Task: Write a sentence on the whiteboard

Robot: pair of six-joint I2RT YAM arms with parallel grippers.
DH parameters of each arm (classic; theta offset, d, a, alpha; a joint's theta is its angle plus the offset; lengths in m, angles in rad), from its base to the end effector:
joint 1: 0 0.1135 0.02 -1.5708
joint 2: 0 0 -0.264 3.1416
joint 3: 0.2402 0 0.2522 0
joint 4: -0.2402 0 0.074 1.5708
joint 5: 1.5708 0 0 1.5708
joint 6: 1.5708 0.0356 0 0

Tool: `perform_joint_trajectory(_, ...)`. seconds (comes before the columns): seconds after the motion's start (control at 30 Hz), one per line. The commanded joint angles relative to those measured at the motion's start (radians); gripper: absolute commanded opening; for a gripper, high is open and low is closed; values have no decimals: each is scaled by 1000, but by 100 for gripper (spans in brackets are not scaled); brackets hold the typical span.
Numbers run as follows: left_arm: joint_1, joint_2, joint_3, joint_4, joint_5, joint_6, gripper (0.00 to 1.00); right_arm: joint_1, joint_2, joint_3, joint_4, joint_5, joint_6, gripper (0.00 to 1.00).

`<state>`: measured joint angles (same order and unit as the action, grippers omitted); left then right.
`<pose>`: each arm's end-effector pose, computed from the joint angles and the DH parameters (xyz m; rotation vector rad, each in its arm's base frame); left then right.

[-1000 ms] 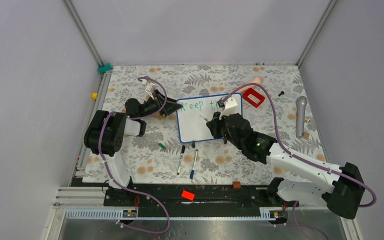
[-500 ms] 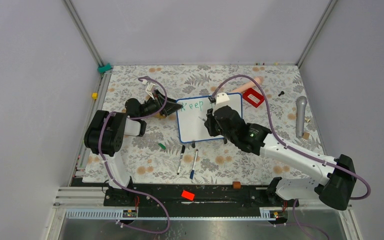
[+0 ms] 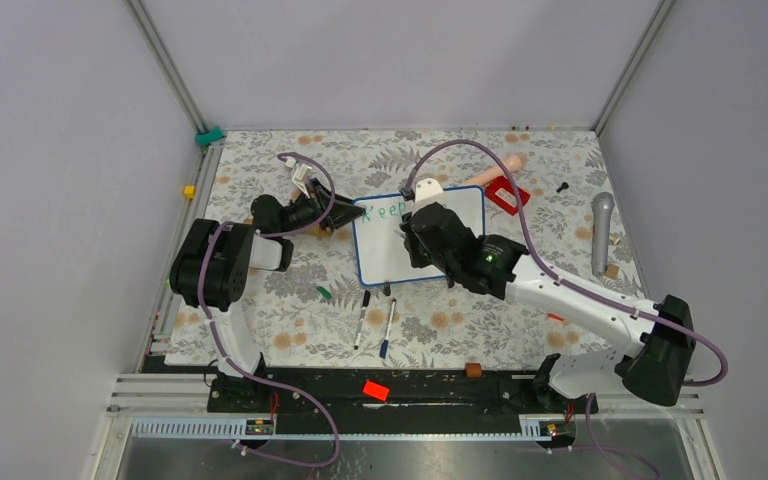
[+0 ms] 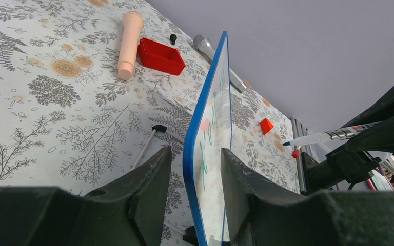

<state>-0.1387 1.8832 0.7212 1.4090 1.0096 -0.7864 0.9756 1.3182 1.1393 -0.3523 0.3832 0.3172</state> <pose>0.3362 -0.0774 0.1865 0.4637 1.5369 -1.3974 0.1781 0.2393 0.3304 -0.4519 2.0338 0.3931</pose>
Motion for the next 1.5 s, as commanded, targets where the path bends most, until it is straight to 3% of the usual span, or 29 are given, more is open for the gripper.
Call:
perform_joint_trajectory(0.0, -4, 6, 32, 68, 21, 1, 41, 14, 55, 103, -36, 12, -17, 0)
perform_joint_trajectory(0.2, -3, 17, 45, 68, 29, -7, 32, 40, 171, 220, -92, 25, -17, 0)
perform_joint_trajectory(0.37, -4, 20, 46, 68, 32, -8, 29, 41, 221, 252, -110, 38, -11, 0)
perform_joint_trajectory(0.57, -4, 22, 48, 68, 31, -12, 17, 41, 237, 255, -115, 64, -13, 0)
perform_joint_trajectory(0.8, -4, 20, 48, 69, 32, -10, 15, 41, 258, 271, -138, 88, -13, 0)
perform_joint_trajectory(0.83, -4, 19, 47, 70, 31, -10, 7, 41, 262, 276, -143, 87, -10, 0)
perform_joint_trajectory(0.9, -4, 16, 42, 70, 25, -6, 0, 42, 272, 283, -151, 80, -4, 0)
perform_joint_trajectory(1.47, -4, 15, 38, 70, 23, -1, 0, 46, 275, 253, -145, 53, 44, 0)
